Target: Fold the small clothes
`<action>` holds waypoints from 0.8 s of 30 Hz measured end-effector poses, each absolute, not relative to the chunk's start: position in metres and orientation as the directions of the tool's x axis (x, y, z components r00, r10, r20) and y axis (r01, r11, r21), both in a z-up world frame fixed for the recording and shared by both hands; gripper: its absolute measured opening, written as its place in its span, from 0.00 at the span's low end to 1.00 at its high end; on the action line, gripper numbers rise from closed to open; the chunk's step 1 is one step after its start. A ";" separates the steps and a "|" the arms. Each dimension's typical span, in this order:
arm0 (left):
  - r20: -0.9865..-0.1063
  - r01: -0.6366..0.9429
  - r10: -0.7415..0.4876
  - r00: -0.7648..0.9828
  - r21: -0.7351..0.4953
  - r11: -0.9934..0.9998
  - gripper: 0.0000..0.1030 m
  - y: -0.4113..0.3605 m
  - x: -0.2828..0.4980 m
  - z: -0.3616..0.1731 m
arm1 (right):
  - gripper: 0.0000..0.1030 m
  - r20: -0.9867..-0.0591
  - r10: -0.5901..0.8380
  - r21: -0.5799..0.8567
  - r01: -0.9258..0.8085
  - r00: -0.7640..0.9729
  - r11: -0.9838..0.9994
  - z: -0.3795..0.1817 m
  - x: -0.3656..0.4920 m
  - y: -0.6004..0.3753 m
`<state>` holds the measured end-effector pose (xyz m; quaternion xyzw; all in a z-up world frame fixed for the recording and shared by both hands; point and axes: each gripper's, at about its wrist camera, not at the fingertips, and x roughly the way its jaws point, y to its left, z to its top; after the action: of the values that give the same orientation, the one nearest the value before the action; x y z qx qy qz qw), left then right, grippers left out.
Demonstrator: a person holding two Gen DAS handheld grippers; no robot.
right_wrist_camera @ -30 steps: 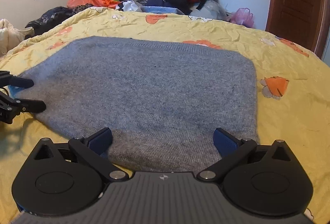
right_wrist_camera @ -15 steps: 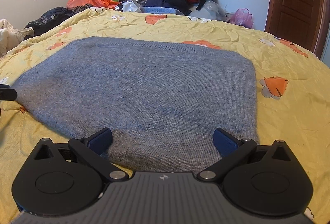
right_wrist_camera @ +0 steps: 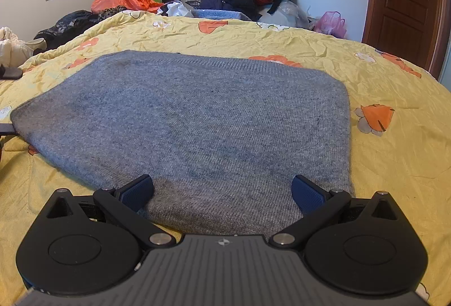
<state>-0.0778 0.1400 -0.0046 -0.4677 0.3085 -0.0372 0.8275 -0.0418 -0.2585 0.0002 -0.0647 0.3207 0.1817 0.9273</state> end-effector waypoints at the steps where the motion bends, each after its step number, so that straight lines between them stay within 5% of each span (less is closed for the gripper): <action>1: -0.482 -0.235 -0.328 0.812 -0.785 0.573 0.81 0.138 -0.077 -0.004 | 1.00 -0.618 0.295 -0.003 -0.378 0.728 0.926 0.000 -0.042 -0.258; 3: -0.522 -0.264 -0.294 0.801 -0.748 0.609 0.35 0.135 -0.073 -0.003 | 1.00 -0.618 0.296 -0.003 -0.378 0.728 0.926 0.000 -0.042 -0.259; 16: -0.541 -0.293 -0.249 0.803 -0.723 0.625 0.49 0.131 -0.066 -0.008 | 1.00 -0.617 0.296 -0.002 -0.378 0.729 0.926 0.000 -0.042 -0.259; 17: -0.558 -0.313 -0.210 0.803 -0.694 0.649 0.32 0.128 -0.065 -0.006 | 1.00 -0.617 0.296 -0.002 -0.378 0.729 0.926 0.000 -0.042 -0.259; 18: -0.588 -0.342 -0.169 0.791 -0.655 0.674 0.05 0.126 -0.062 -0.006 | 1.00 -0.617 0.296 -0.002 -0.378 0.729 0.926 0.000 -0.042 -0.259; 24: -0.574 -0.286 -0.036 0.818 -0.460 0.841 0.05 0.088 -0.062 0.015 | 1.00 -0.617 0.296 -0.003 -0.378 0.729 0.926 0.000 -0.042 -0.259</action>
<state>-0.0618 0.0884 0.0152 -0.2737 0.2936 0.0684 0.9133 -0.0421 -0.2587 0.0002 -0.0642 0.3201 0.1815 0.9276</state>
